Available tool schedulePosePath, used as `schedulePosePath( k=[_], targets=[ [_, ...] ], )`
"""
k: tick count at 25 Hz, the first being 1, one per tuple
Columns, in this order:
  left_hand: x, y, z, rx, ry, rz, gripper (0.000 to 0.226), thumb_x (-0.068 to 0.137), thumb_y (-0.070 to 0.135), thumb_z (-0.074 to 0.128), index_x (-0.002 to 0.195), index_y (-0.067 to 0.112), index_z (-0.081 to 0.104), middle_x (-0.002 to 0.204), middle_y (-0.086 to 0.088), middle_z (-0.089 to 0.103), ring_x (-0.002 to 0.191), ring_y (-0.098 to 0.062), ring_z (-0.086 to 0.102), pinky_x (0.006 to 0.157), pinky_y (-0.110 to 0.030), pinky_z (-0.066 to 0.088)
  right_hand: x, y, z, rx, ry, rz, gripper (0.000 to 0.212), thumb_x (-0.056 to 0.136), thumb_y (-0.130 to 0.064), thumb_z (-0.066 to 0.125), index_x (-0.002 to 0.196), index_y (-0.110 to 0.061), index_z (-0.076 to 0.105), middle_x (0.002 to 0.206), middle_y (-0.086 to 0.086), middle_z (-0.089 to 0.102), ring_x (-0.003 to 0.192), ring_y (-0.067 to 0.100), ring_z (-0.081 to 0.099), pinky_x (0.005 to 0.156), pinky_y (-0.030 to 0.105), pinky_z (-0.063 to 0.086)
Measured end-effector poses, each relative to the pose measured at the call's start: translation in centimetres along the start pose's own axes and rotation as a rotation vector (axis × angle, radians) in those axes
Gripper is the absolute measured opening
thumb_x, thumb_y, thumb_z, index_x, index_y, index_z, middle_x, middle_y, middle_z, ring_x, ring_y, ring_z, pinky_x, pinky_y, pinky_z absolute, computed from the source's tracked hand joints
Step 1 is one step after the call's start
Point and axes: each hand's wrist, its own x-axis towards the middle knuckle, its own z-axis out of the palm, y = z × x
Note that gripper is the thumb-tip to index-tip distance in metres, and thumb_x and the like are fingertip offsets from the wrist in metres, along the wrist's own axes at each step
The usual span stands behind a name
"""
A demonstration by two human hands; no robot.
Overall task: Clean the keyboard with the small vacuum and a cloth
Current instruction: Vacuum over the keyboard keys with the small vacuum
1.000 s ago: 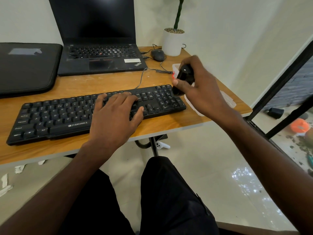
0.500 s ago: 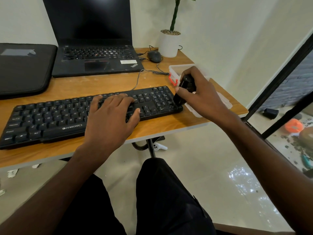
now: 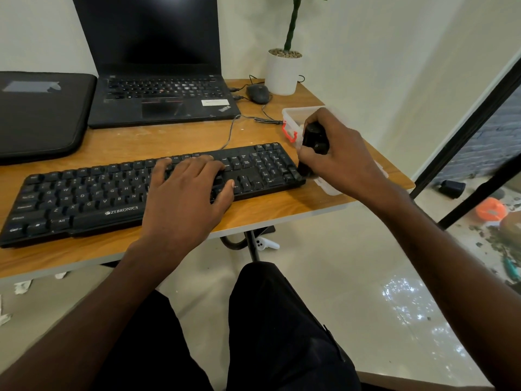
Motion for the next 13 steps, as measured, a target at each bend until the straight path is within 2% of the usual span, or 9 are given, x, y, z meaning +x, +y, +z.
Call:
schedulePosePath(
  k=[2, 5, 7, 9, 10, 11, 13],
  targets=[
    [0.0, 0.0, 0.0, 0.001, -0.001, 0.004, 0.044, 0.108, 0.053, 0.045, 0.140, 0.026, 0.059, 0.146, 0.000, 0.062, 0.138, -0.022, 0.055, 0.126, -0.055, 0.020, -0.1, -0.2, 0.4, 0.011, 0.054, -0.051, 0.025, 0.098, -0.030, 0.067, 0.112, -0.025, 0.048, 0.094, -0.016, 0.055, 0.084, -0.004, 0.056, 0.067, 0.007, 0.041],
    [-0.1, 0.0, 0.0, 0.003, 0.006, 0.005, 0.044, 0.108, 0.053, 0.044, 0.140, 0.027, 0.058, 0.146, 0.001, 0.061, 0.138, -0.021, 0.055, 0.126, -0.055, 0.020, -0.3, -0.2, 1.4, 0.223, -0.034, -0.084, 0.029, 0.101, -0.031, 0.065, 0.121, -0.016, 0.050, 0.099, -0.016, 0.055, 0.089, 0.001, 0.057, 0.076, 0.017, 0.050],
    [0.0, -0.1, 0.0, 0.000, 0.005, 0.003, 0.045, 0.108, 0.054, 0.043, 0.140, 0.027, 0.059, 0.147, 0.001, 0.061, 0.139, -0.021, 0.054, 0.126, -0.054, 0.019, -0.1, -0.2, 1.4, 0.095, -0.064, -0.067, 0.030, 0.101, -0.033, 0.063, 0.124, -0.019, 0.049, 0.101, -0.014, 0.055, 0.088, 0.003, 0.056, 0.071, 0.015, 0.046],
    [0.0, 0.0, 0.1, 0.003, 0.005, 0.004, 0.046, 0.108, 0.054, 0.043, 0.141, 0.027, 0.059, 0.148, 0.001, 0.060, 0.139, -0.021, 0.054, 0.126, -0.054, 0.018, 0.2, -0.5, 1.1, -0.155, 0.030, -0.063, 0.031, 0.101, -0.034, 0.062, 0.126, -0.020, 0.049, 0.106, -0.011, 0.053, 0.087, 0.006, 0.050, 0.067, 0.012, 0.036],
    [0.0, -0.1, 0.2, 0.007, 0.007, 0.004, 0.045, 0.108, 0.054, 0.043, 0.141, 0.027, 0.059, 0.148, 0.001, 0.060, 0.140, -0.021, 0.054, 0.126, -0.054, 0.018, 0.2, -0.9, 1.1, -0.179, 0.078, -0.075, 0.031, 0.101, -0.034, 0.062, 0.126, -0.020, 0.050, 0.108, -0.009, 0.053, 0.089, 0.008, 0.049, 0.067, 0.012, 0.036],
    [0.0, -0.1, 0.2, 0.008, 0.009, 0.004, 0.045, 0.108, 0.054, 0.043, 0.140, 0.027, 0.059, 0.148, 0.001, 0.060, 0.139, -0.020, 0.054, 0.126, -0.054, 0.018, 0.1, -1.2, 1.4, -0.101, 0.095, -0.093, 0.031, 0.101, -0.033, 0.062, 0.125, -0.019, 0.050, 0.108, -0.008, 0.054, 0.092, 0.010, 0.051, 0.069, 0.015, 0.040],
    [-0.1, 0.0, 0.1, 0.009, 0.009, 0.006, 0.045, 0.108, 0.054, 0.043, 0.140, 0.027, 0.059, 0.147, 0.001, 0.061, 0.139, -0.020, 0.054, 0.126, -0.054, 0.019, -0.4, -1.7, 2.1, 0.183, 0.004, -0.101, 0.031, 0.101, -0.033, 0.063, 0.124, -0.016, 0.050, 0.107, -0.003, 0.057, 0.096, 0.015, 0.060, 0.075, 0.022, 0.052]
  ],
)
